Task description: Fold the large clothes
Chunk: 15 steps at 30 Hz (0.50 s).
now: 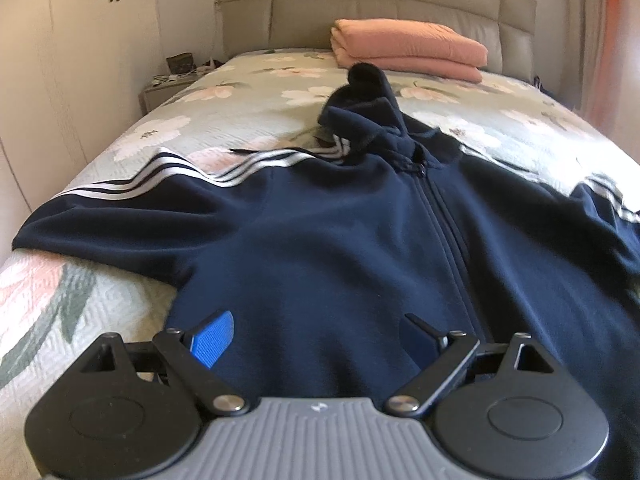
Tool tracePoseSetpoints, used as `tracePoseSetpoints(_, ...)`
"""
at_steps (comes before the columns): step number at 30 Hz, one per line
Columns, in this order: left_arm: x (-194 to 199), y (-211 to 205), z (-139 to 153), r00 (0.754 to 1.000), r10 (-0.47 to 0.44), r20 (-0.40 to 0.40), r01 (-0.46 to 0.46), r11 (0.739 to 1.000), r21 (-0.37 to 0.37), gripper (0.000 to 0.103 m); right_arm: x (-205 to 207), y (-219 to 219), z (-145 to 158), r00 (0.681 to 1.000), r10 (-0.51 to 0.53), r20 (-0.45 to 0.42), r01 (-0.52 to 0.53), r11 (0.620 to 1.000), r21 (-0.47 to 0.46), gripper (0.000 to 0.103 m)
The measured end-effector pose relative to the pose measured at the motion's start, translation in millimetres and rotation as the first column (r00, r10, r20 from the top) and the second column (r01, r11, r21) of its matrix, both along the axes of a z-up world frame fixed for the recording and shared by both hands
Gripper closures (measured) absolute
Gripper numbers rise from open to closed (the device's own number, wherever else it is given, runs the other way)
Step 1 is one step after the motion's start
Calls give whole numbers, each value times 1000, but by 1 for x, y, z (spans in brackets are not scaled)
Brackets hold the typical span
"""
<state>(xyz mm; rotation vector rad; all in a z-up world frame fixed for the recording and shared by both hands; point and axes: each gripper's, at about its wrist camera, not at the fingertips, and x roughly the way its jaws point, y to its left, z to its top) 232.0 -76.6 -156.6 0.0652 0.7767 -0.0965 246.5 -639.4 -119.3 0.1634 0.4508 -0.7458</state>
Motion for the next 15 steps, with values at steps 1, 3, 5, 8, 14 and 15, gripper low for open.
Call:
tracePoseSetpoints(1, -1, 4, 4, 1000, 7, 5, -7, 1000, -6, 11, -1, 18, 14, 999, 44, 2, -44, 998, -37, 90)
tracePoseSetpoints(3, -3, 13, 12, 1000, 18, 12, -17, 1000, -18, 11, -1, 58, 42, 988, 151, 0, -151, 984, -95, 90)
tracePoseSetpoints(5, -6, 23, 22, 999, 25, 25, -24, 999, -33, 11, 2, 101, 65, 966, 258, -9, -257, 956, -143, 90)
tracePoseSetpoints(8, -9, 38, 36, 998, 42, 43, -40, 998, -48, 11, 7, 183, 95, 900, 437, -9, -431, 884, -180, 90)
tracePoseSetpoints(14, -5, 73, 59, 996, 52, 68, -44, 991, -123, 12, 17, 347, 120, 700, 714, 28, -701, 693, -169, 90)
tracePoseSetpoints(15, -3, 79, 62, 995, 64, 72, -54, 990, -130, 12, 20, 372, 118, 660, 751, 34, -739, 657, -149, 90)
